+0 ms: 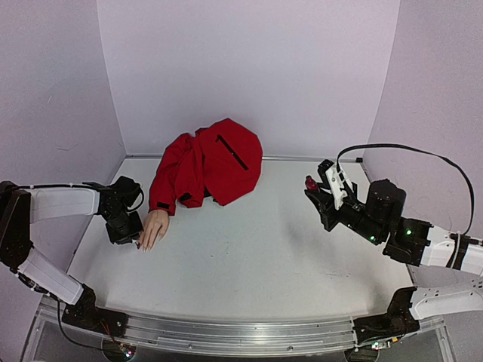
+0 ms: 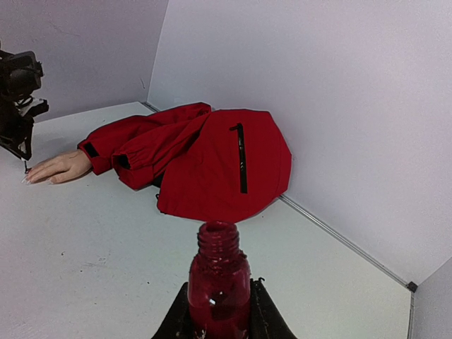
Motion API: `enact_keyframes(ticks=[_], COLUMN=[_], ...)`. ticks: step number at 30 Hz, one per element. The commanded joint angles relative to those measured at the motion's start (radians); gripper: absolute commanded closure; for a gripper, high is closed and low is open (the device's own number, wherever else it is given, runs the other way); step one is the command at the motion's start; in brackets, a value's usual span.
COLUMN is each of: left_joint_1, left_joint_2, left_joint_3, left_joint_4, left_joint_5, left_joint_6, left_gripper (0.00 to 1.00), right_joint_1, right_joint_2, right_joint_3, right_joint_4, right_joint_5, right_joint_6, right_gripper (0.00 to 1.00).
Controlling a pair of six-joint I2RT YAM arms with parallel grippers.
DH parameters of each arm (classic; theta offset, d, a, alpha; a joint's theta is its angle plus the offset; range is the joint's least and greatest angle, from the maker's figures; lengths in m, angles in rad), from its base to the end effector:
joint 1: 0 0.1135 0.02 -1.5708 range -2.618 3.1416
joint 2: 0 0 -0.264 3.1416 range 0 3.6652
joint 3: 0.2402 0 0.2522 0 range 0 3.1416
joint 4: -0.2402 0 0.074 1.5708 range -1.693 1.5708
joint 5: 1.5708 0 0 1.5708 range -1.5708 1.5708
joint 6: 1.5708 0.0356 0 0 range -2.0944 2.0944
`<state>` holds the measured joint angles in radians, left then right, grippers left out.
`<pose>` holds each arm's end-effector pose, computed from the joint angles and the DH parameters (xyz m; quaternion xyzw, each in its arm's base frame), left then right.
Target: Paint the nails
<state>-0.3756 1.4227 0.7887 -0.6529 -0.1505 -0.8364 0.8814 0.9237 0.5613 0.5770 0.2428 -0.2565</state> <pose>0.2294 -0.0847 0.1730 -0.2358 0.9586 -0.0192 0.1583 0.1448 0.1622 0.3165 -0.2560 0.5754 0.1653 0.7590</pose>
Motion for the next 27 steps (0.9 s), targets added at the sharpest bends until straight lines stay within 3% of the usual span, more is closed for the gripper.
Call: enact_keyframes(ticks=[1, 27], left_joint_1=[0.006, 0.005], left_joint_2=[-0.035, -0.095], left_joint_3=[-0.008, -0.021], left_joint_4=[0.018, 0.008], left_joint_5=[0.002, 0.019], left_joint_6=[-0.006, -0.017], left_gripper=[1.00, 1.00], right_joint_1=[-0.004, -0.005], right_joint_2=[-0.008, -0.005], right_joint_3=[0.012, 0.013], right_joint_4=[0.076, 0.077], right_joint_5=[-0.003, -0.007], right_joint_6=[0.014, 0.016], right_gripper=[1.00, 1.00])
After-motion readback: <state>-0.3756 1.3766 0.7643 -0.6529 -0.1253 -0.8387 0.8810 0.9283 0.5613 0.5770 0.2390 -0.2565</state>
